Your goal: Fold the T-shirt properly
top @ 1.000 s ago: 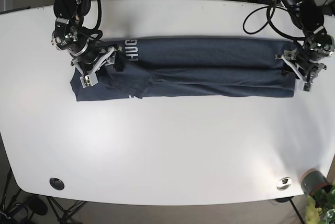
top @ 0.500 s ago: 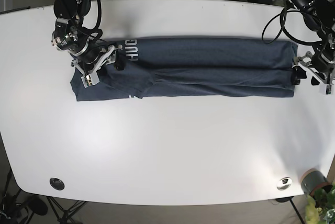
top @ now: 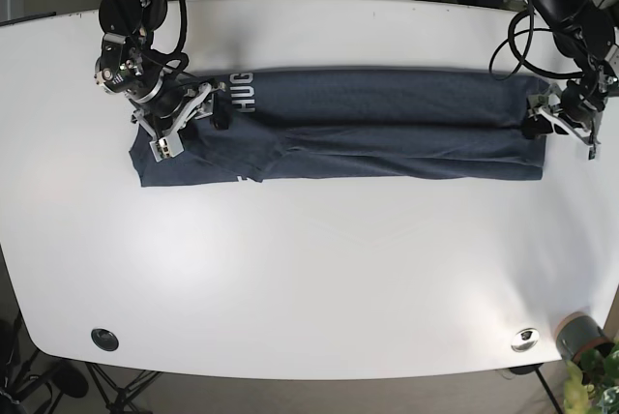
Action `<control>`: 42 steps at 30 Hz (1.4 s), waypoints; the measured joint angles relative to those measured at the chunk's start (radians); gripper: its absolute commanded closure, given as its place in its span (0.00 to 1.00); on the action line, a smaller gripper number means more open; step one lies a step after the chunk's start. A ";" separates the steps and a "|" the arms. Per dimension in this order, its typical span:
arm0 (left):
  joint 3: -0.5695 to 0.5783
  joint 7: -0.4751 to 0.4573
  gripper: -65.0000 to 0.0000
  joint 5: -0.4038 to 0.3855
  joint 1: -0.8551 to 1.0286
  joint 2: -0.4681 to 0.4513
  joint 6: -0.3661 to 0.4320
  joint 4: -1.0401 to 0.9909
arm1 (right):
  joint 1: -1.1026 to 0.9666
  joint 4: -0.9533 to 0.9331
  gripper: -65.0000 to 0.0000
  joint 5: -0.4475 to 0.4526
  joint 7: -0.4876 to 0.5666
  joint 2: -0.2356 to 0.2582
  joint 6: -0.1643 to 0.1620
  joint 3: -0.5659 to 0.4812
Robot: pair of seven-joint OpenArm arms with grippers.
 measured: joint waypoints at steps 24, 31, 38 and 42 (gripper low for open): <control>0.014 -0.076 0.94 -0.027 -0.010 -0.006 -0.005 -0.100 | 0.000 0.000 0.43 0.000 0.000 0.000 0.000 -0.001; 0.014 -0.071 1.00 -0.026 -0.005 -0.003 -0.005 -0.094 | 0.000 0.000 0.43 0.000 0.001 0.000 0.000 -0.001; 0.021 -0.038 1.00 -0.003 0.027 0.007 -0.005 0.019 | 0.000 0.000 0.43 0.000 0.000 0.000 0.000 -0.001; 0.064 -0.035 1.00 0.007 0.040 0.003 -0.003 0.093 | 0.000 0.000 0.43 0.000 0.000 0.000 0.000 -0.001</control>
